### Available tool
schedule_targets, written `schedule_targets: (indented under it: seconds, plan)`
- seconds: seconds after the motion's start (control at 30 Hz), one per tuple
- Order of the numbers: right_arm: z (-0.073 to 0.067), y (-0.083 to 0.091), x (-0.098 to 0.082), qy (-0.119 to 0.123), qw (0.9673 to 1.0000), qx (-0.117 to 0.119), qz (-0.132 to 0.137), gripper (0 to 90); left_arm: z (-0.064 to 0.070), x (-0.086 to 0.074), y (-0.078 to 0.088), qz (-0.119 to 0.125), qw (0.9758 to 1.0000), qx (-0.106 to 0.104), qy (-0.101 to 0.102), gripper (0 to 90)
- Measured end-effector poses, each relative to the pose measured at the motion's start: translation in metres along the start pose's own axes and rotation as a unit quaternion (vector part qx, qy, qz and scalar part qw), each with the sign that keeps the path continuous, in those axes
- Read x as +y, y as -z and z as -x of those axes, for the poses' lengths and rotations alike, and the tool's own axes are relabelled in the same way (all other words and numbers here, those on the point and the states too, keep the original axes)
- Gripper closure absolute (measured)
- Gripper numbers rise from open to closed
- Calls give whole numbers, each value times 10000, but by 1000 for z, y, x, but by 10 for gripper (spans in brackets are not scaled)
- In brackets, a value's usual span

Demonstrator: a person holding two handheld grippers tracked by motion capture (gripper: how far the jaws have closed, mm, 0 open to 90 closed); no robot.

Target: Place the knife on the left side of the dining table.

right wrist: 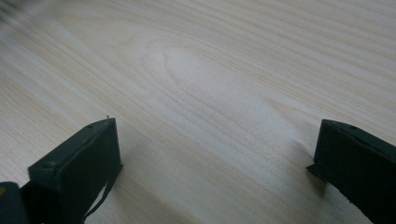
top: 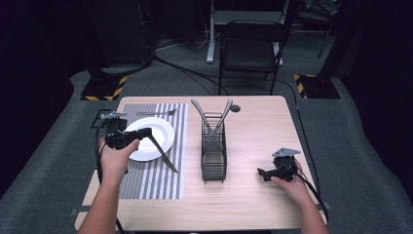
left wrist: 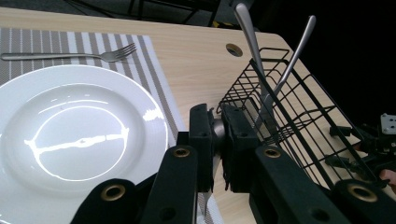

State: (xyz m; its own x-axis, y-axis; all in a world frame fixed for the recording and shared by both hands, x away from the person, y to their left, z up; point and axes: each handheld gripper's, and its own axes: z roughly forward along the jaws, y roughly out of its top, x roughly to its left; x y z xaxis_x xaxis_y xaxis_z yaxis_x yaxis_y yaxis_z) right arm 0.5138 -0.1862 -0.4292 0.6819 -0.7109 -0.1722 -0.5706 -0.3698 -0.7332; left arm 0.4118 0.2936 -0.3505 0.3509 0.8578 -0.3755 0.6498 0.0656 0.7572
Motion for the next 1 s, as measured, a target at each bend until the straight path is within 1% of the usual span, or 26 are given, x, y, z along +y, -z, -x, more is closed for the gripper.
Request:
schedule_targets:
  seconds: [0.03,0.07,0.13,0.23,0.3,0.33,0.43,0.47,0.57,0.6,0.63,0.73,0.8,0.87,1.0]
  plan:
    - [0,0,0,0,10000,-39,3,0,-2,-2,1,15,10000,9,54,833]
    - [0,0,0,-9,10000,-25,-5,0,-5,-3,3,29,10000,14,66,832]
    - [0,0,0,0,10000,-35,3,0,-9,-6,4,99,9997,50,206,830]
    - [0,0,0,-10,10000,-23,-6,0,-16,-9,7,126,9996,114,228,825]
    - [0,0,0,0,10000,-35,2,0,-21,-12,8,162,9992,161,329,820]
    - [0,0,0,-30,10000,0,-18,0,-23,-14,9,184,9989,189,378,818]
    - [0,1,0,-30,10000,5,-20,0,-30,-18,11,221,9981,182,542,815]
    - [0,1,0,-31,10000,5,-20,0,-33,-20,12,258,9979,193,562,814]
    - [0,0,0,-32,10000,4,-20,0,-40,-25,14,327,9968,214,701,810]
    - [0,0,0,-32,10000,6,-19,0,-42,-27,14,359,9959,229,799,808]
    - [0,1,0,-37,10000,8,-22,0,-46,-29,15,368,9958,215,811,808]
    - [0,1,0,-38,10000,10,-21,0,-52,-35,16,447,9939,206,989,806]
    - [0,1,0,-37,10000,10,-22,0,-56,-37,18,443,9927,192,1108,807]
    - [0,1,0,-37,10000,9,-20,0,-58,-40,19,458,9922,179,1143,806]
    - [0,1,0,-37,10000,8,-21,0,-65,-45,19,479,9912,235,1210,798]
